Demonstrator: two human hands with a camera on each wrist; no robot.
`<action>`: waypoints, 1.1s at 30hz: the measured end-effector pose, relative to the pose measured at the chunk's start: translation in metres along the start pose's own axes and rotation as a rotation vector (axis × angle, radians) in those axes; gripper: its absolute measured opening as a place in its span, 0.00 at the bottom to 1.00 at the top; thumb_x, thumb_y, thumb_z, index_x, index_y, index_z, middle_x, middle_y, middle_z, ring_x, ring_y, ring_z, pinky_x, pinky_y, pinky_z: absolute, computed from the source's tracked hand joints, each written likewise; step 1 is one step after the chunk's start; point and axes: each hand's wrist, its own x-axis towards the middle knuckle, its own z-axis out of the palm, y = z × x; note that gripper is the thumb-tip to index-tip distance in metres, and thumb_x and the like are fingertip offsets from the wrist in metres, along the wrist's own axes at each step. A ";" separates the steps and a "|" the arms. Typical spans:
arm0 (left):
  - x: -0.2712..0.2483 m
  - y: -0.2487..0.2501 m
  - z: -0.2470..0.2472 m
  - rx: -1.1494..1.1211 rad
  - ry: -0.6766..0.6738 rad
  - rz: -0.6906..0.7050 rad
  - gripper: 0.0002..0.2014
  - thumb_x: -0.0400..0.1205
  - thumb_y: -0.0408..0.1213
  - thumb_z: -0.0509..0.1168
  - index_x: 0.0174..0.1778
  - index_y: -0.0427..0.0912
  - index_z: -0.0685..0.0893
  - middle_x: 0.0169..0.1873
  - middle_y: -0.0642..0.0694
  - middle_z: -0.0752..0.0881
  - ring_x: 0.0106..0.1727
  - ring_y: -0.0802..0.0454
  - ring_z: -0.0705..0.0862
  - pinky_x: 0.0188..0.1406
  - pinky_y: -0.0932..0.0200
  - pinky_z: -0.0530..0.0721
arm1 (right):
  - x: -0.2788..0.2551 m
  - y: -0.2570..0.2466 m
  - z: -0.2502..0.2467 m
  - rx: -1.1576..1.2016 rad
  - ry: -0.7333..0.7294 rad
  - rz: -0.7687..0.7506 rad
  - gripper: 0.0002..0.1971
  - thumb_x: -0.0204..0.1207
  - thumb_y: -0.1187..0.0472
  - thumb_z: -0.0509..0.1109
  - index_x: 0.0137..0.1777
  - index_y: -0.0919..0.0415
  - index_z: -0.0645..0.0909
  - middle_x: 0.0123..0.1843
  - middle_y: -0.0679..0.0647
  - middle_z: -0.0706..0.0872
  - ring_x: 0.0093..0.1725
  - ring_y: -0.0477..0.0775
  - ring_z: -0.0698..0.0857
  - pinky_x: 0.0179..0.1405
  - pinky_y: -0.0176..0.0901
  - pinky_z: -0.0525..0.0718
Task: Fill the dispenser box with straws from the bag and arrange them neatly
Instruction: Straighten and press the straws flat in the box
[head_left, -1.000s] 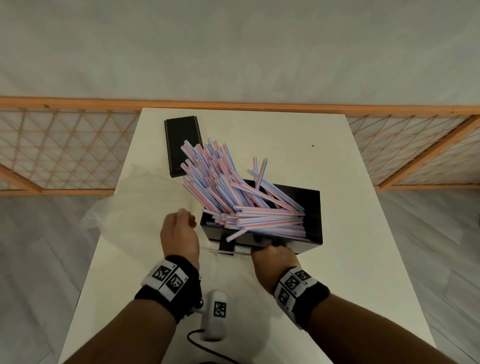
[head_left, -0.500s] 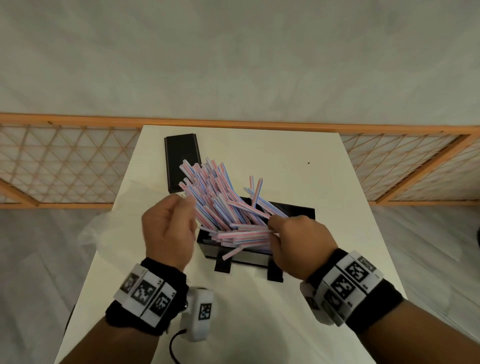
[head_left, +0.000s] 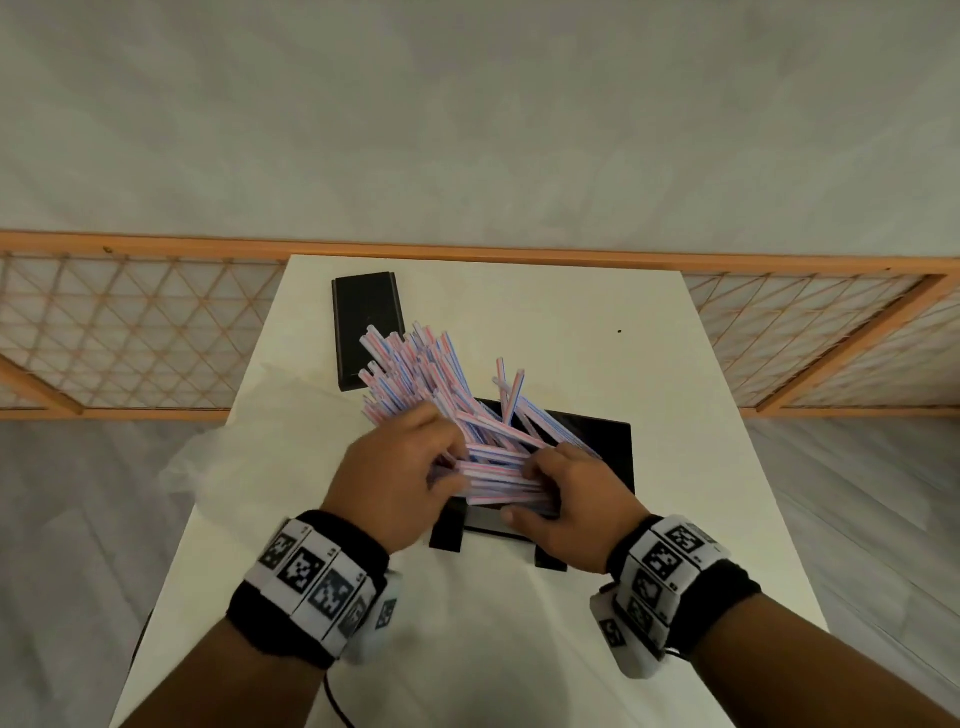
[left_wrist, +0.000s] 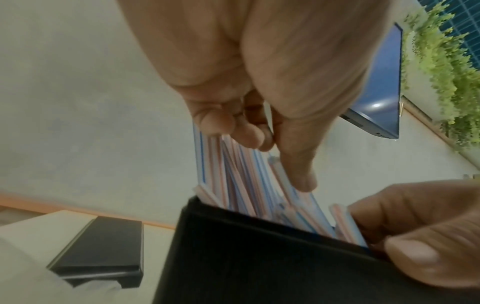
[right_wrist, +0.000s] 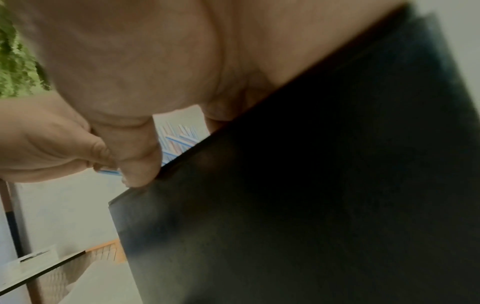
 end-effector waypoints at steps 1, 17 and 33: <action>0.001 0.001 -0.003 0.025 0.042 -0.002 0.14 0.68 0.36 0.83 0.41 0.48 0.85 0.43 0.56 0.80 0.42 0.52 0.82 0.36 0.52 0.84 | -0.001 0.001 0.001 0.011 0.006 0.003 0.29 0.62 0.29 0.64 0.53 0.51 0.77 0.45 0.44 0.75 0.45 0.48 0.76 0.47 0.40 0.76; 0.069 0.066 0.006 -0.031 0.066 -0.155 0.07 0.85 0.42 0.68 0.48 0.43 0.87 0.36 0.47 0.83 0.41 0.44 0.84 0.42 0.51 0.82 | 0.013 -0.015 -0.027 0.085 0.137 0.061 0.16 0.70 0.43 0.74 0.44 0.51 0.73 0.40 0.47 0.78 0.37 0.49 0.75 0.36 0.42 0.72; 0.031 0.072 -0.053 -0.299 0.558 -0.136 0.14 0.79 0.52 0.70 0.37 0.44 0.84 0.27 0.53 0.83 0.30 0.57 0.81 0.28 0.71 0.75 | 0.005 -0.025 -0.043 -0.074 0.031 0.028 0.08 0.81 0.52 0.68 0.49 0.57 0.82 0.45 0.53 0.78 0.45 0.58 0.79 0.42 0.46 0.72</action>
